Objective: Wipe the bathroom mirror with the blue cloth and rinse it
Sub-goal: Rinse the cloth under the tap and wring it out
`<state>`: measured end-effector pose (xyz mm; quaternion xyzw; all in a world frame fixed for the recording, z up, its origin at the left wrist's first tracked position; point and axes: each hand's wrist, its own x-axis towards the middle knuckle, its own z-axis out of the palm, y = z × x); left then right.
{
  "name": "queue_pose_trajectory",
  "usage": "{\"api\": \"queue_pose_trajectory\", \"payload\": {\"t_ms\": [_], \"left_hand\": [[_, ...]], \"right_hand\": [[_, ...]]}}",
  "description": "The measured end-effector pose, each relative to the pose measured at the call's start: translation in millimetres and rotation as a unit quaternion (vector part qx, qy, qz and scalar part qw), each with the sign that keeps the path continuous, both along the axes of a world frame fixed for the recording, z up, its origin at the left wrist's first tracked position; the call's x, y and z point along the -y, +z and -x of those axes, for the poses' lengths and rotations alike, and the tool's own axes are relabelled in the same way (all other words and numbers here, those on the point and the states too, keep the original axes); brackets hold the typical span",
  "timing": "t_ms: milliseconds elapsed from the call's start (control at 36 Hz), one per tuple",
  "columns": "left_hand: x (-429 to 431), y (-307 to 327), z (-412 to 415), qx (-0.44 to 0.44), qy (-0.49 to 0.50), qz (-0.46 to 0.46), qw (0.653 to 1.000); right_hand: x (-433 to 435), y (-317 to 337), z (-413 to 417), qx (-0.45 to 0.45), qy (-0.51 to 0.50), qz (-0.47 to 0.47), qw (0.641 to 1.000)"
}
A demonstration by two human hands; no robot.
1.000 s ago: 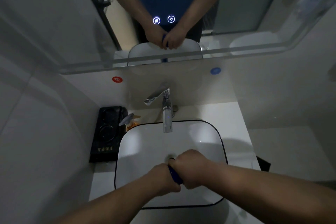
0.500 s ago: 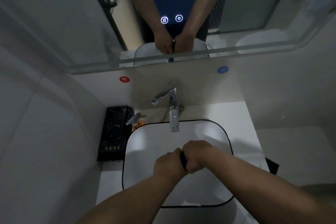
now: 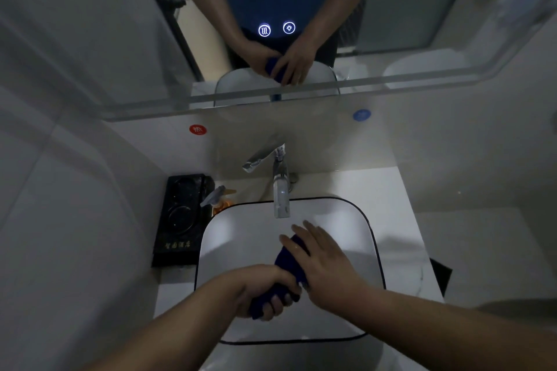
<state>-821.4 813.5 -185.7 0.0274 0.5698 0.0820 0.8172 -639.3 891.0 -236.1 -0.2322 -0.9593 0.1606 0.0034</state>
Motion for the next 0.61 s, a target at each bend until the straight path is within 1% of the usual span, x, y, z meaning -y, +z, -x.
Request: {"api": "queue_pose_trajectory", "payload": {"t_ms": [56,83,111,139,194,250,333,389,444,500,528,611], "left_hand": [[3,2,-4,0.093,0.029,0.042,0.994],[4,3,-7,0.118,0.033,0.049,0.991],[5,3,-9,0.126,0.028,0.045,0.991],[6,6,-12,0.120,0.011,0.034,0.992],[8,14,-19,0.075,-0.051,-0.005,0.996],[8,21,-26,0.000,-0.115,-0.072,0.991],[9,24,-31,-0.118,-0.163,-0.173,0.964],[10,22,-32,-0.191,-0.135,-0.209,0.950],[11,21,-34,-0.260,-0.060,-0.223,0.938],[9,19,-36,-0.295,0.024,-0.225,0.928],[7,19,-37,-0.307,0.048,-0.222,0.924],[1,21,-33,-0.352,0.076,-0.230,0.904]], "right_hand": [[-10,1,3,-0.050,0.028,-0.011,0.998],[-15,3,5,-0.075,0.048,0.002,0.996],[-20,6,7,-0.082,0.073,0.023,0.994],[-25,12,9,-0.065,0.095,0.053,0.992],[-30,27,10,0.026,0.133,0.109,0.985],[-32,36,8,0.092,0.158,0.116,0.976],[-30,43,9,0.104,0.146,0.097,0.979],[-32,44,12,0.098,0.123,0.109,0.981],[-37,49,19,0.092,0.087,0.129,0.984],[-39,54,26,0.078,0.047,0.139,0.986],[-39,57,29,0.074,0.026,0.147,0.986],[-33,59,37,0.084,-0.025,0.179,0.980]]}}
